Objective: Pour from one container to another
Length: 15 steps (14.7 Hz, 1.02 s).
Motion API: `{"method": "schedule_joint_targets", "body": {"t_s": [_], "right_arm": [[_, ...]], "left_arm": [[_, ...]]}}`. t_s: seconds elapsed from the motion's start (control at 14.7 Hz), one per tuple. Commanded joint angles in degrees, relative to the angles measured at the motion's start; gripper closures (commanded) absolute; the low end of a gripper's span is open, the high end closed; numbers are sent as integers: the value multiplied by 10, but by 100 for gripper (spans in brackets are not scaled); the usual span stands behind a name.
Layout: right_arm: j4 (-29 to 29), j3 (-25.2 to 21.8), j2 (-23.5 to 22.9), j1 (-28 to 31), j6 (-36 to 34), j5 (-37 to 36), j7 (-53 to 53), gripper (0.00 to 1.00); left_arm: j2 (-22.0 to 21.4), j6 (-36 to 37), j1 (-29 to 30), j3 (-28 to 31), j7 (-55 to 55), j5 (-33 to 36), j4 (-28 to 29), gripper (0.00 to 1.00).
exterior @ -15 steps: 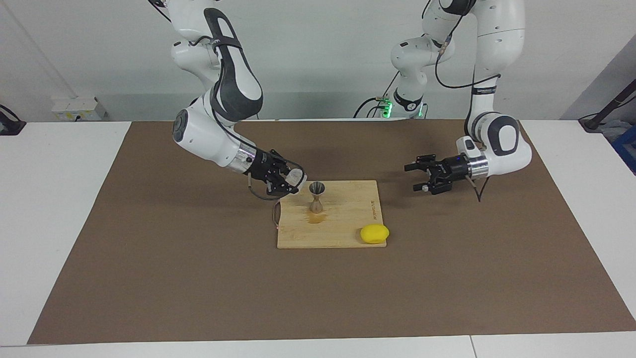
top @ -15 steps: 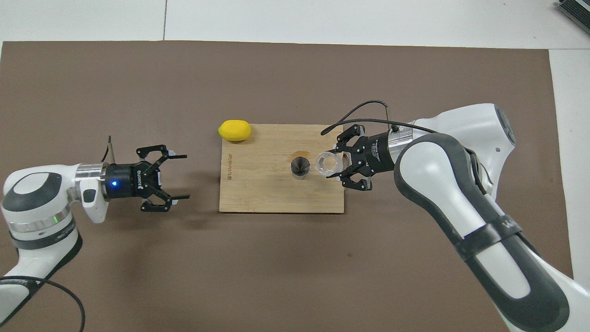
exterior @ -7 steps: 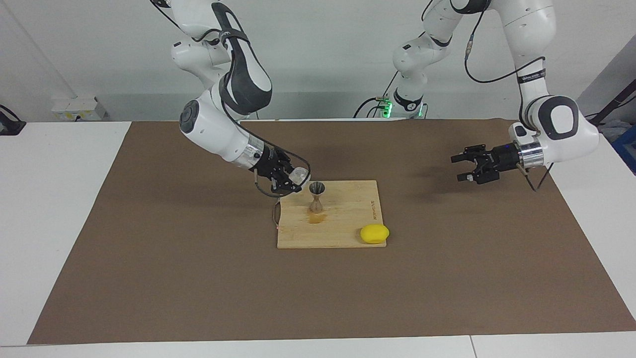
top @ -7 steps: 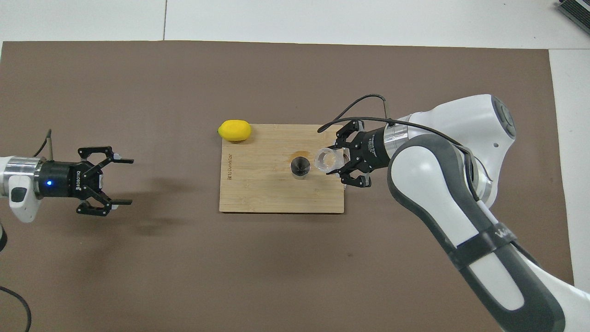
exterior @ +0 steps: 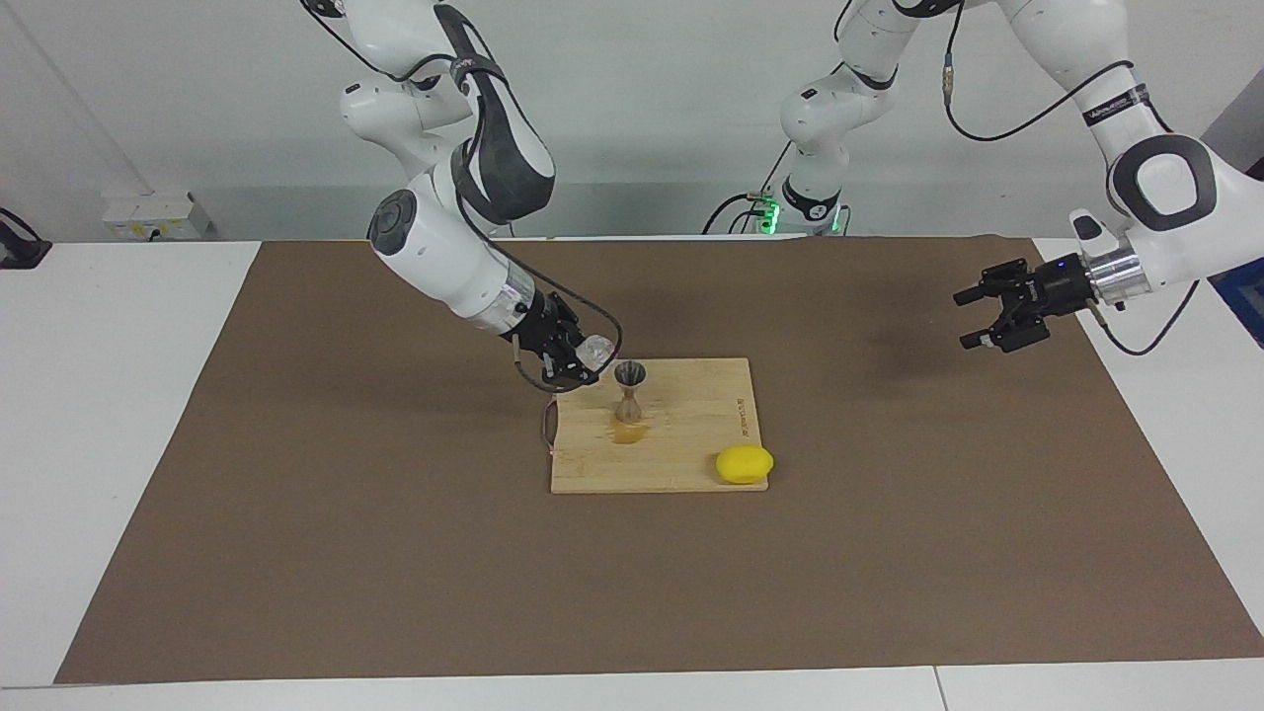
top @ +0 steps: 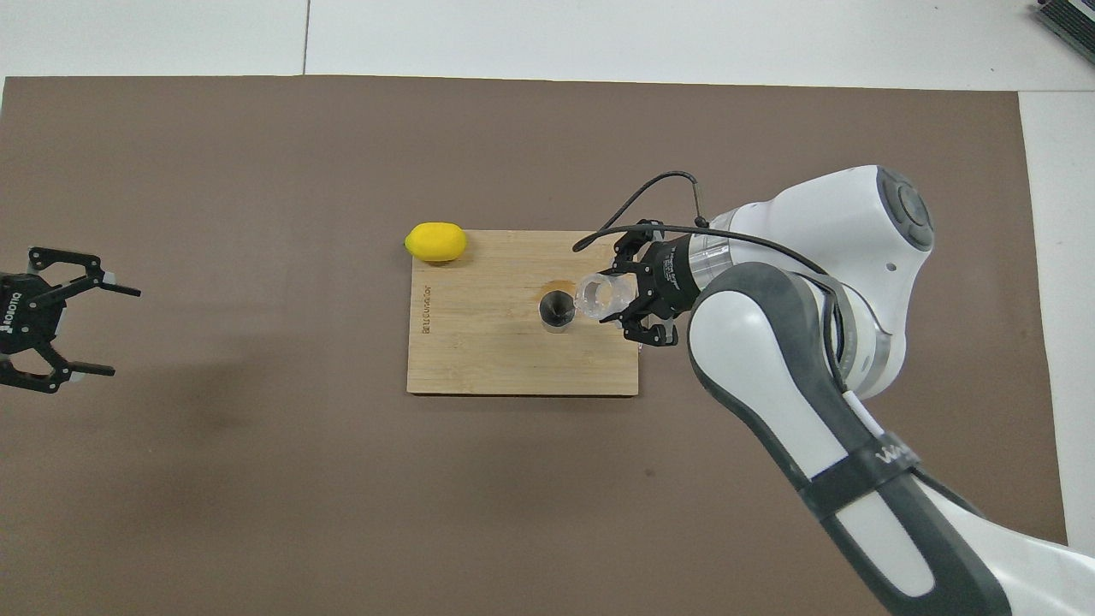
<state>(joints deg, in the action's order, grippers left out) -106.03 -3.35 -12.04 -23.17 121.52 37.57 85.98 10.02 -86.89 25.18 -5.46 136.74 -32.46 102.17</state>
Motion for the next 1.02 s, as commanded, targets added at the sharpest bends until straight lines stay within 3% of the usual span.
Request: {"method": "schedule_joint_targets", "body": {"t_s": [0.0,0.47,0.61,0.75,0.95], "right_arm": [[23,0,-11,-10,5,-37,34,100],[45,-2,-22,-16,4,-81,67,100],[47,-2,-22,-16,4,-89,75,100],[51,-4,-26,-26,3,-89,78,100],[60,-4,-29,-28,4,-98,91,100]], "left_arm": [[-10,6,-15,-6,-81,46,-46,0],[-36,7,-52,-7,-372,80,-79,0],[-65,0,-93,-8,-466,148,-103,0],[-96,3,-140,-8,-627,219,-111,0],[-104,4,-151,-8,-734,224,-108,0]]}}
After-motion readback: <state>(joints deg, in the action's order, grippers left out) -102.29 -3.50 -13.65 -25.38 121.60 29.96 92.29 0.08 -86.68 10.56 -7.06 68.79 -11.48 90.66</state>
